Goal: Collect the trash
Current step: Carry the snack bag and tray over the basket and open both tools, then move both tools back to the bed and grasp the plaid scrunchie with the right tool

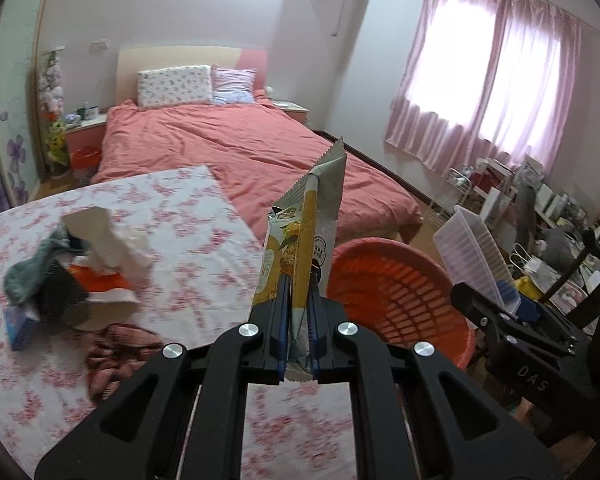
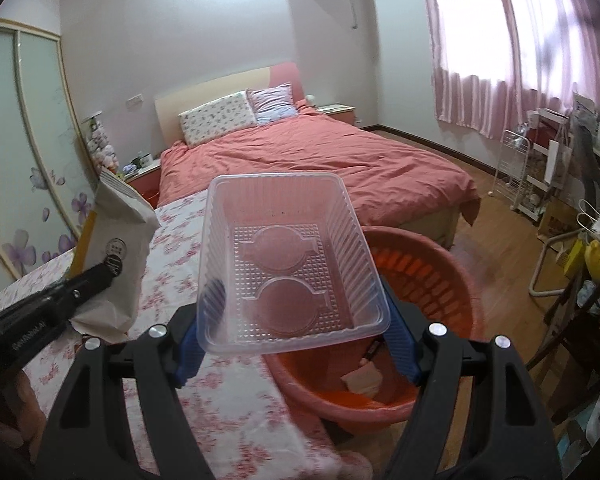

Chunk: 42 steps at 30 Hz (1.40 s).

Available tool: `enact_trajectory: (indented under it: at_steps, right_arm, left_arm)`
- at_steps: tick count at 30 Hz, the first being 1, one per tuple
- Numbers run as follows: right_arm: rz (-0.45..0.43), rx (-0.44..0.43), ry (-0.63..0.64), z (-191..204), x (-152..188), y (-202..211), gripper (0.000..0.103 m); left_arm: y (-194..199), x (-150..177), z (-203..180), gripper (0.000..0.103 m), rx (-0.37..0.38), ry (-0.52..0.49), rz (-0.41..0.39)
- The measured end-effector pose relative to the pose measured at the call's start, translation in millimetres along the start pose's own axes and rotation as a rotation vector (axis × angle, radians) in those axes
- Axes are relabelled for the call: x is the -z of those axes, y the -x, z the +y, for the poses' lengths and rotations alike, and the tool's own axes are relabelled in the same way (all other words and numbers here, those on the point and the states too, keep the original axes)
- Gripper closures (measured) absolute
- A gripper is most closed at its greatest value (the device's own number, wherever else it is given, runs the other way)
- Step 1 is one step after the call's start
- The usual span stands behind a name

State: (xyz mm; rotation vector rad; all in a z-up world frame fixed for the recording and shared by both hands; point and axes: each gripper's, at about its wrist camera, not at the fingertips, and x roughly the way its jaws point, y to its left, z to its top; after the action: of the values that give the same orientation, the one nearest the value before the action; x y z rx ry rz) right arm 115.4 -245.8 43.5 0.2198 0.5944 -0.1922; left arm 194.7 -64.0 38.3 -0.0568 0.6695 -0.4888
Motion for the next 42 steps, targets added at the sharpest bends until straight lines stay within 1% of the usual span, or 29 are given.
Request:
enact_trajectory:
  at_steps: [17, 21, 25, 29, 32, 33, 34, 35, 36, 41, 42]
  right_arm:
    - [0.001, 0.092, -0.102, -73.4, -6.7, -20.0, 0.030]
    - [0.006, 0.090, -0.137, -92.1, -8.7, -30.2, 0.030]
    - [0.018, 0.085, -0.163, -102.5, -8.5, -42.5, 0.030]
    - [0.032, 0.082, -0.176, -107.5, -7.0, -55.5, 0.030]
    - [0.040, 0.065, -0.199, -113.9, -7.7, -65.7, 0.028]
    - [0.044, 0.062, -0.208, -117.1, -8.1, -68.9, 0.027]
    - [0.047, 0.061, -0.213, -119.3, -8.1, -71.3, 0.025]
    - [0.048, 0.064, -0.218, -121.0, -7.6, -73.3, 0.021]
    - [0.047, 0.067, -0.221, -121.1, -6.4, -74.0, 0.020]
    - [0.046, 0.091, -0.212, -120.0, -2.1, -72.8, 0.019]
    - [0.044, 0.095, -0.206, -118.5, -1.2, -71.4, 0.019]
  left_arm:
    - [-59.8, -5.0, -69.1, 0.095, 0.175, -0.067, 0.070]
    - [-71.9, -3.0, -77.3, 0.095, 0.196, -0.082, 0.091]
    - [-86.8, -0.2, -78.7, 0.095, 0.214, -0.074, 0.123]
    - [-99.4, 2.8, -81.1, 0.095, 0.218, -0.078, 0.157]
    - [-107.5, 7.4, -80.8, 0.093, 0.203, -0.080, 0.190]
    - [-109.4, 8.7, -79.6, 0.089, 0.197, -0.079, 0.197]
    - [-111.5, 9.9, -78.2, 0.076, 0.190, -0.077, 0.205]
    - [-112.8, 11.5, -74.5, 0.071, 0.171, -0.069, 0.210]
    - [-113.0, 12.4, -71.7, 0.063, 0.160, -0.061, 0.211]
    - [-109.0, 12.9, -58.3, 0.056, 0.107, -0.033, 0.223]
    - [-105.9, 13.1, -55.5, 0.051, 0.092, -0.033, 0.219]
